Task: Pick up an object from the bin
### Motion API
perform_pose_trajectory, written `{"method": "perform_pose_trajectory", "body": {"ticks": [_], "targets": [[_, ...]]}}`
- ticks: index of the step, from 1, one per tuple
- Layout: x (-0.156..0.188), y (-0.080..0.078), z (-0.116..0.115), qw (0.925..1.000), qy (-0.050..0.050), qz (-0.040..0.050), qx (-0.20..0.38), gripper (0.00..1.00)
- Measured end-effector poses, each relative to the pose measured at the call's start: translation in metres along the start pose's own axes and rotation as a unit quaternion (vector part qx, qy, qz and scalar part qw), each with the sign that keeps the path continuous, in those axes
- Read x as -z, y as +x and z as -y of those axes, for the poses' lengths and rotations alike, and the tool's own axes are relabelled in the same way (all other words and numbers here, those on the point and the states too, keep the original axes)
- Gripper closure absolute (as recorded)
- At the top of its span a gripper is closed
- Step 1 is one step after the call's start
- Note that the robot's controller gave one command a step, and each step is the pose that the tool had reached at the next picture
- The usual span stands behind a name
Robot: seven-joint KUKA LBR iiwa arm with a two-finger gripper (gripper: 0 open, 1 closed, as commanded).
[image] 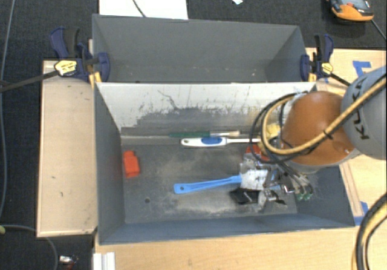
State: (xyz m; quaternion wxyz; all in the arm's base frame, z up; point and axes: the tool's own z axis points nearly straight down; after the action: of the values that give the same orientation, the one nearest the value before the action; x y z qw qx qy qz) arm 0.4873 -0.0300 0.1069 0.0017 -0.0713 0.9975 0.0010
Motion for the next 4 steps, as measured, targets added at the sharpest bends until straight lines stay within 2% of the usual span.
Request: {"method": "perform_pose_trajectory", "body": {"ticks": [1, 2, 3, 4], "targets": [[-0.035, 0.004, -0.011, 0.9999, -0.001, 0.0069, -0.011, 0.0], [-0.034, 0.002, -0.017, 0.9993, 0.001, 0.0077, 0.035, 1.0], [-0.034, 0.002, -0.017, 0.9993, 0.001, 0.0077, 0.036, 1.0], [-0.009, 0.003, -0.018, 0.9994, 0.001, 0.0072, 0.034, 1.0]]}}
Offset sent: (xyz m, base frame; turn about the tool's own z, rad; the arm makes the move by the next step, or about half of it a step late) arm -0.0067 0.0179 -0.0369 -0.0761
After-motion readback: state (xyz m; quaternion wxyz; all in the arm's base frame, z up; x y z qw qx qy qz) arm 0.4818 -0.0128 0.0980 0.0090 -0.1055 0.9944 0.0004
